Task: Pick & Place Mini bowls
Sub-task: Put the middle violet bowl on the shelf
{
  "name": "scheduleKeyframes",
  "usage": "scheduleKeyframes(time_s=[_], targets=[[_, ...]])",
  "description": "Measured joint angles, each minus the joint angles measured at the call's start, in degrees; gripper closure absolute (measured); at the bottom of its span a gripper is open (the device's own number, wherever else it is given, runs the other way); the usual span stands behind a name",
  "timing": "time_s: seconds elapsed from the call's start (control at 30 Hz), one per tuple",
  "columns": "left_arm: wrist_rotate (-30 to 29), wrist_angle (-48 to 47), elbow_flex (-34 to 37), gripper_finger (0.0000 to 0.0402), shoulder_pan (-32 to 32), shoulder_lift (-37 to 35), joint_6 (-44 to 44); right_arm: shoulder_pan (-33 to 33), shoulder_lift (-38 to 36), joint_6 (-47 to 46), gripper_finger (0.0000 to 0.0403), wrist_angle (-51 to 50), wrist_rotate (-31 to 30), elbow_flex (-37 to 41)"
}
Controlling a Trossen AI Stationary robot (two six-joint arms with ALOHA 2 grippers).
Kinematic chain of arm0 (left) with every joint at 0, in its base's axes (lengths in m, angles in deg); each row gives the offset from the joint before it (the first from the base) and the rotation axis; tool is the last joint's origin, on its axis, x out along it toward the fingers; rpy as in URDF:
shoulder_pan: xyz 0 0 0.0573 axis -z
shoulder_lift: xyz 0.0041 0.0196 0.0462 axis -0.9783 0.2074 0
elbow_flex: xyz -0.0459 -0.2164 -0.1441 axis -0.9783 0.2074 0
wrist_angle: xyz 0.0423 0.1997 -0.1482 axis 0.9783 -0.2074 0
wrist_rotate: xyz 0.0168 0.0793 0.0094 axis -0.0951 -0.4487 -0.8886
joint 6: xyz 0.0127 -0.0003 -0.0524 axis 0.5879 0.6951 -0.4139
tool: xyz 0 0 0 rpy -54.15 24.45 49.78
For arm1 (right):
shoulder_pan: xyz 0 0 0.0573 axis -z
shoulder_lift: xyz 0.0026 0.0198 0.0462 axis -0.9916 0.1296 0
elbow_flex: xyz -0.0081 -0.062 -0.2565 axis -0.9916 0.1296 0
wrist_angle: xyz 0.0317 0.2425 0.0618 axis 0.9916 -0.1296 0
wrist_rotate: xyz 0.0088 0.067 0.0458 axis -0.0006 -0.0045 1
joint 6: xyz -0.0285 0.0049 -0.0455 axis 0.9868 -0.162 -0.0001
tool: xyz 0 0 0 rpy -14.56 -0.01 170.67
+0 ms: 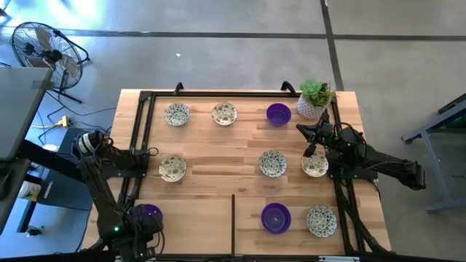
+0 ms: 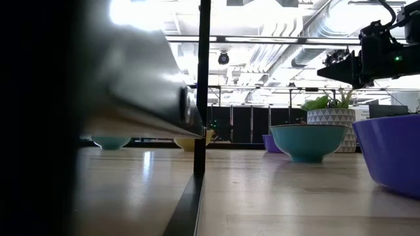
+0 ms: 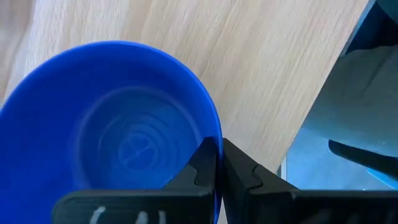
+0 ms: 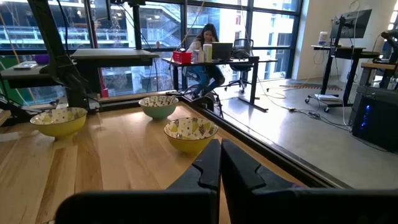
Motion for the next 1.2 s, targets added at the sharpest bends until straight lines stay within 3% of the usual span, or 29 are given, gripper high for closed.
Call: scheduleKeyframes(time_s=[0.43,0.9,1.2], targets=[[2.47,3.22,0.15,0.0375,0.28,0.13,1.77,0.00,0.00,0.01,0.0402,-0.01,0.00,0.00],[7.15,2.20,0.17,0.0296,0.19,0.15,1.15,-0.01,0.00,0.00,0.0402,-0.01,0.02,0.01],[8.82,-1.61,-0.07,0.0314,-2.64,-2.63,5.97,-0.02,0.00,0.00,0.0402,-0.01,0.02,0.01]])
